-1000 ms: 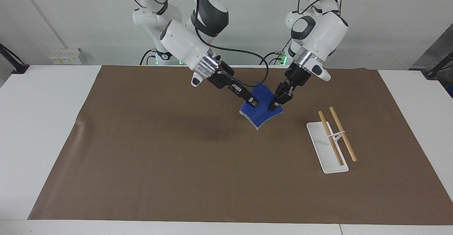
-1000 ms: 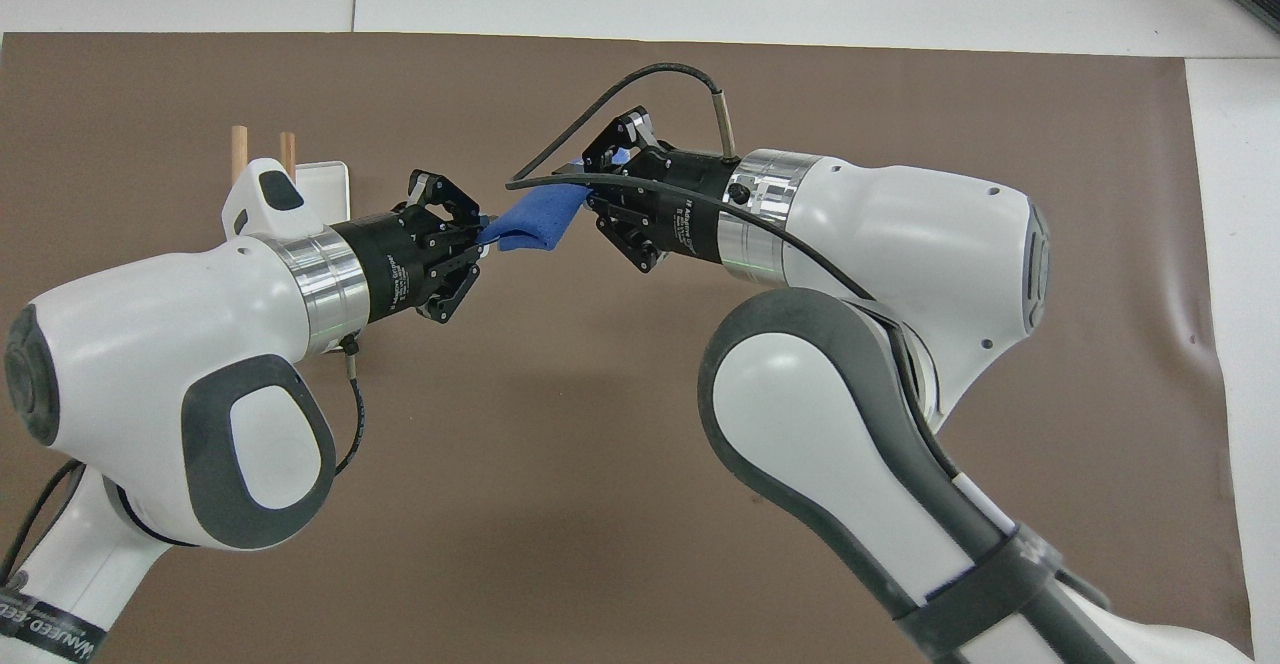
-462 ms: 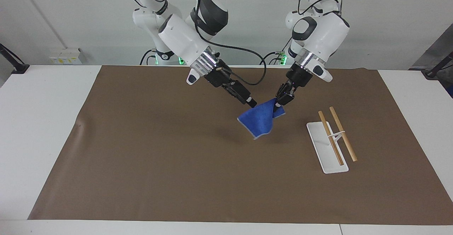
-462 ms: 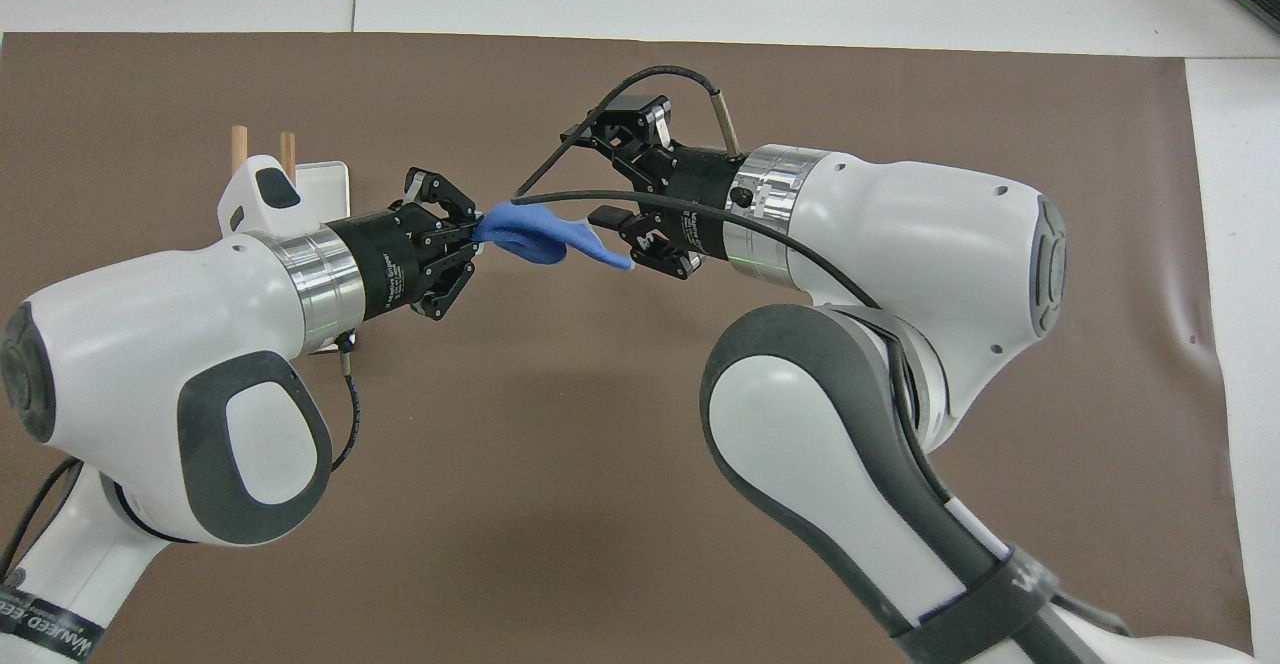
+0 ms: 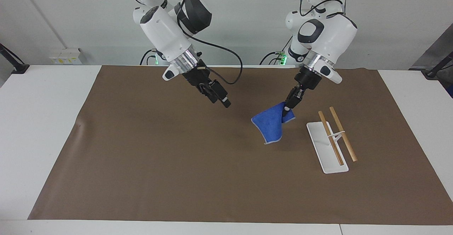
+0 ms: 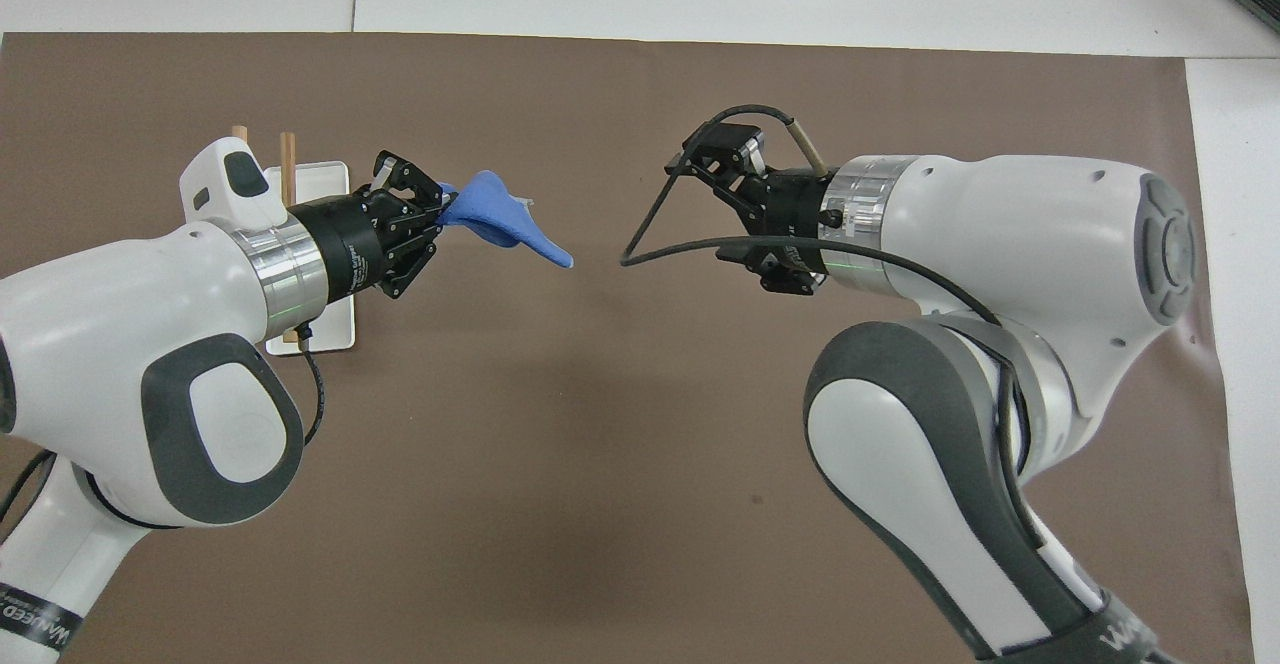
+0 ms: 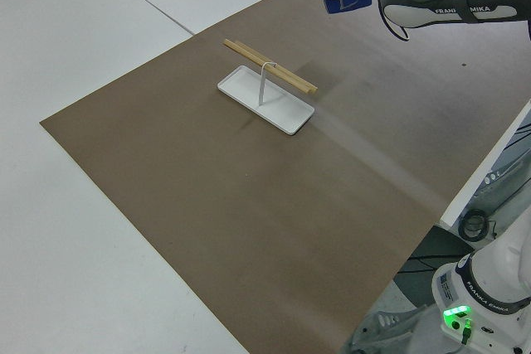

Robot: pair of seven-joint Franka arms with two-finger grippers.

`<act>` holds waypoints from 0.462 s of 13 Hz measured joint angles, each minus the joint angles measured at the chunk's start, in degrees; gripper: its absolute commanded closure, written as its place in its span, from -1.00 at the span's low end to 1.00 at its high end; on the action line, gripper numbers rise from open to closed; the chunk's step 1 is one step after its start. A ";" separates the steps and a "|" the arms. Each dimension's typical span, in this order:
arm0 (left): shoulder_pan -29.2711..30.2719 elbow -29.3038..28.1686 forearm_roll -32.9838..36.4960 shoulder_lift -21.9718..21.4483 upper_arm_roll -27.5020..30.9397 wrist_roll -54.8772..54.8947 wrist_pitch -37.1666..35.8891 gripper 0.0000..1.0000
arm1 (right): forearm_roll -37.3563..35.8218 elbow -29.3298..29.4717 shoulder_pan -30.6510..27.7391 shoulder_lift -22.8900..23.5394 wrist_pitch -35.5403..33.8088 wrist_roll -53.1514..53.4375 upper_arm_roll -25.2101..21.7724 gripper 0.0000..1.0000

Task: Right arm passes towel to left arm to hang
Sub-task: 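Open the right gripper and withdraw it while the left gripper pulls the towel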

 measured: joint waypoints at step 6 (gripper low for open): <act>0.21 0.02 5.27 0.75 3.73 23.53 0.09 1.00 | -15.84 2.13 -5.74 -4.34 -21.15 -18.83 -0.16 -1.00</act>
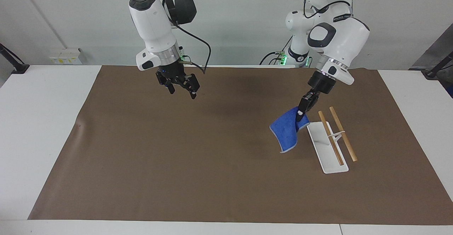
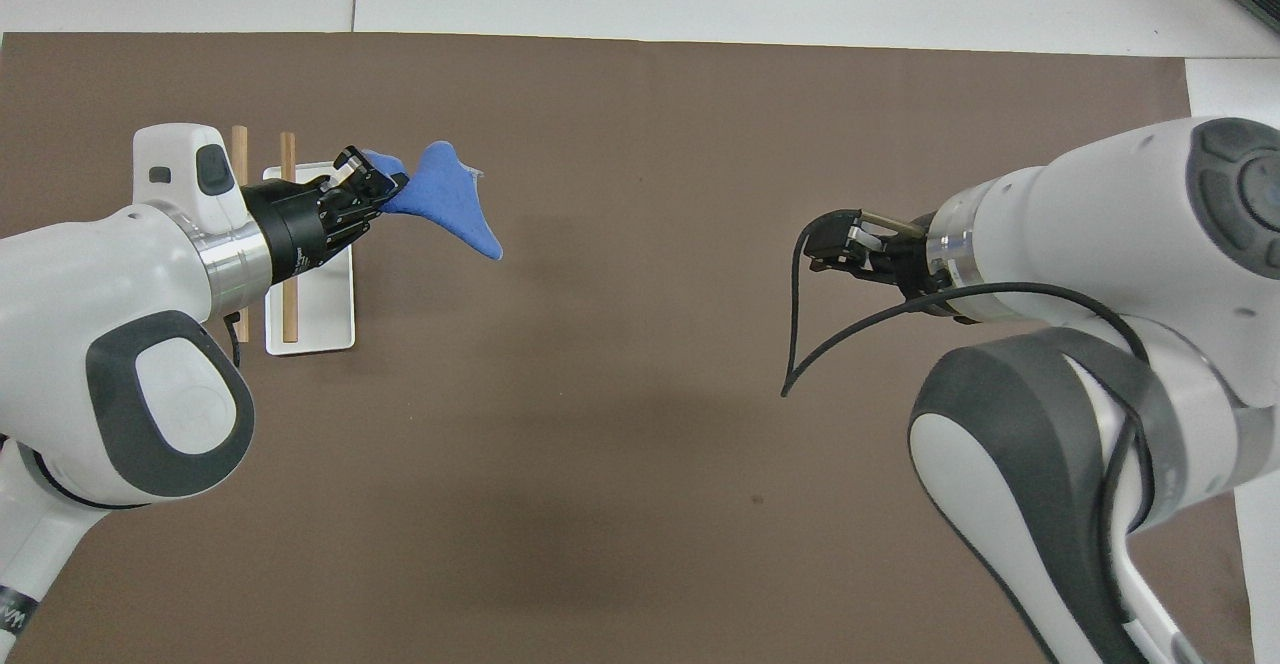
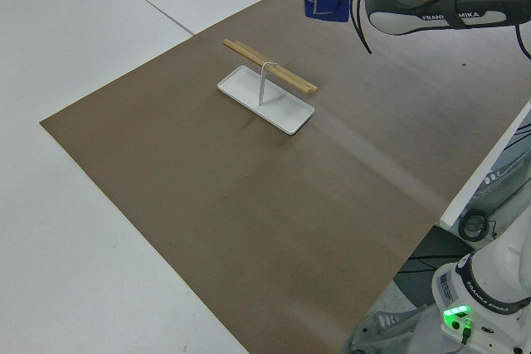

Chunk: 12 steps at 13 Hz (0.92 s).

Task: Right arm passes towel to left arm to hang
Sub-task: 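Open the right gripper and withdraw it while the left gripper pulls the towel, then drape the towel over the wooden sticks with the left gripper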

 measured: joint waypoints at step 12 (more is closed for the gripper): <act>1.76 4.14 16.09 4.31 9.32 20.13 0.02 1.00 | -5.45 2.20 -2.16 -5.05 -11.67 -21.69 -8.14 -1.00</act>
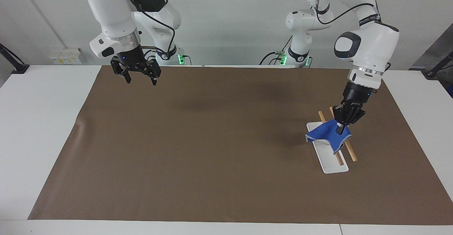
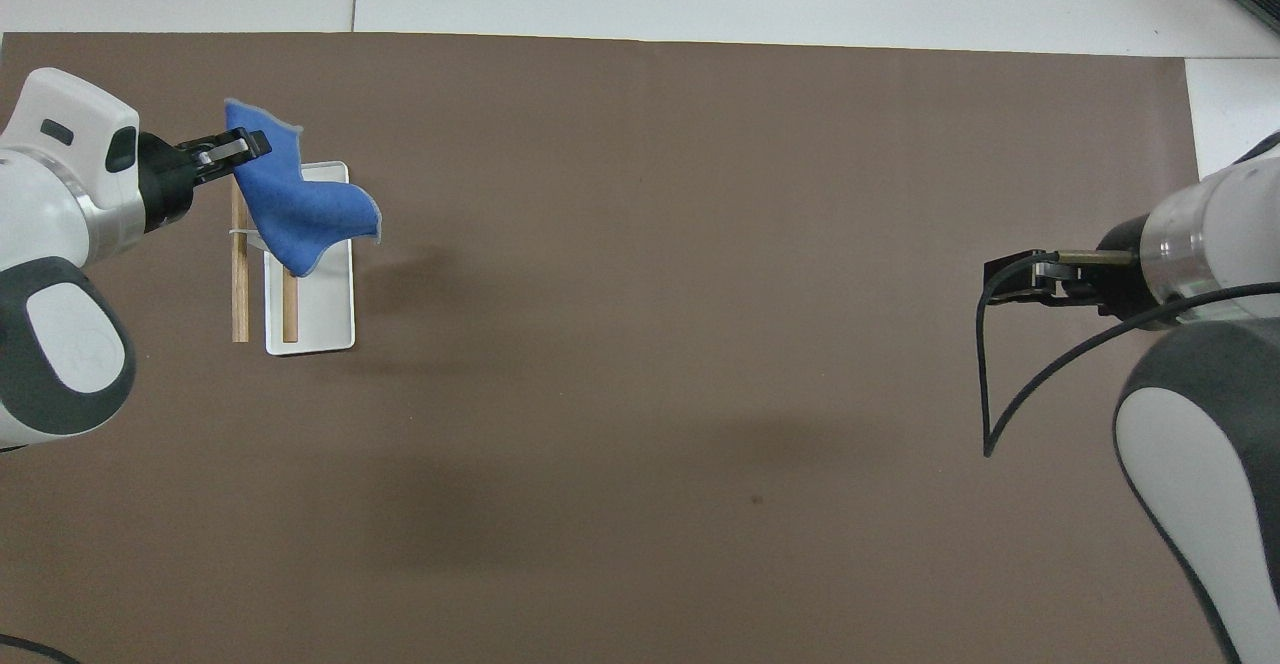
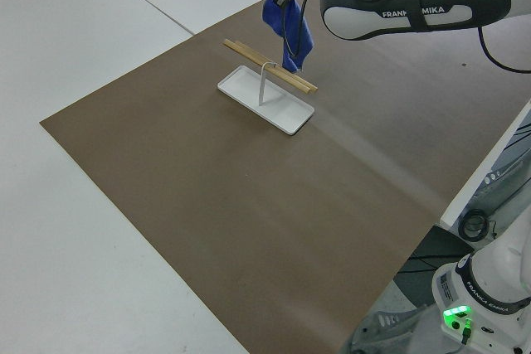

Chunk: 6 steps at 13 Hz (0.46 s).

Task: Right arm passes towel to left arm to hang
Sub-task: 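Drape the towel over the wooden sticks with the left gripper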

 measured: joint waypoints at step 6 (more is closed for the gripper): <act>0.59 -0.84 0.00 2.14 1.90 -2.08 0.00 1.00 | -2.07 1.33 9.61 -0.95 -2.65 -1.64 -11.25 -1.00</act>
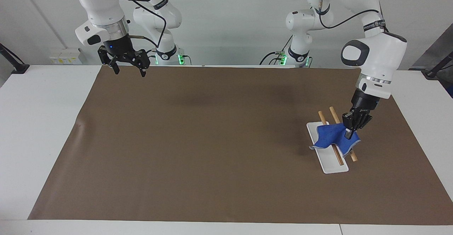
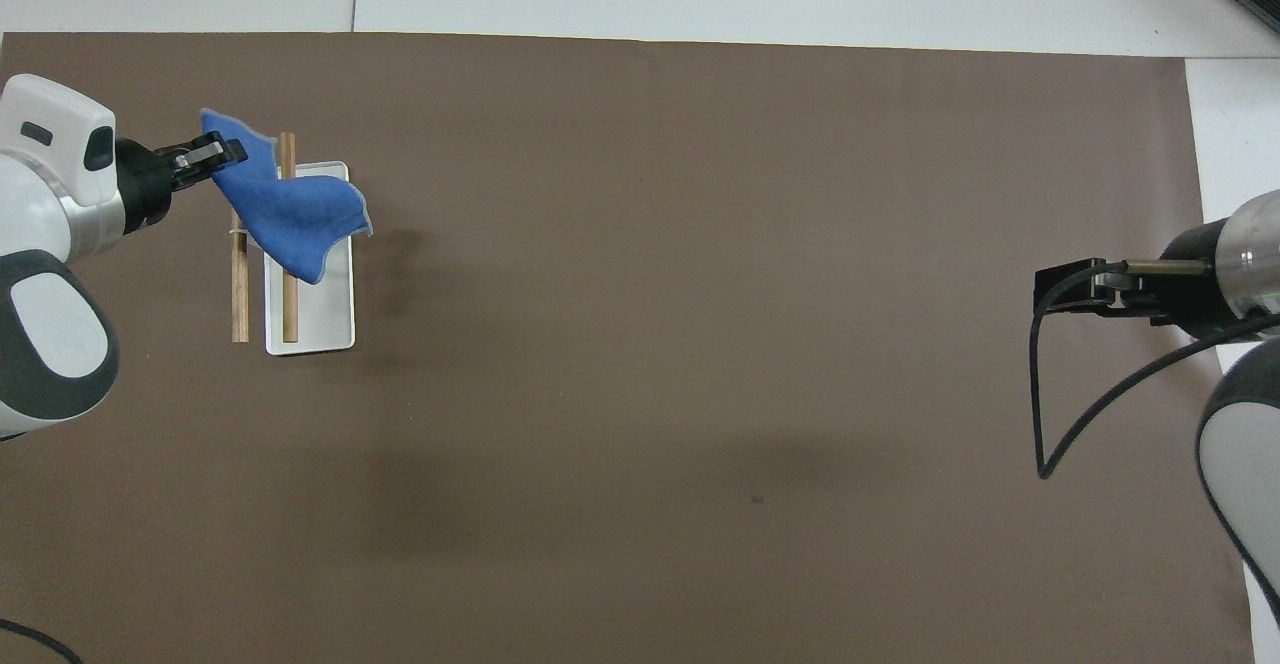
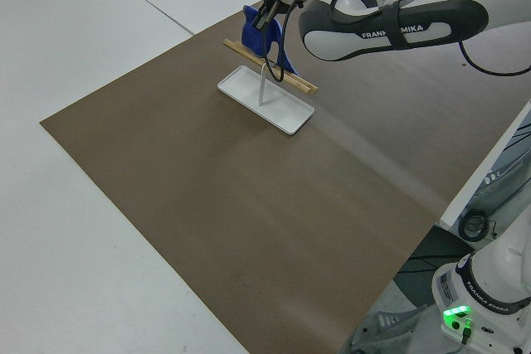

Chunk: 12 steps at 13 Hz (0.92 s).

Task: Right arm passes towel to left arm to hang
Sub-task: 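Drape the towel over the wooden sticks with the left gripper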

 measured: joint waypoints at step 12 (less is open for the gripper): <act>0.34 -2.84 0.11 0.34 7.73 6.11 3.37 1.00 | -0.05 5.27 3.00 2.46 -2.76 0.00 -4.18 -1.00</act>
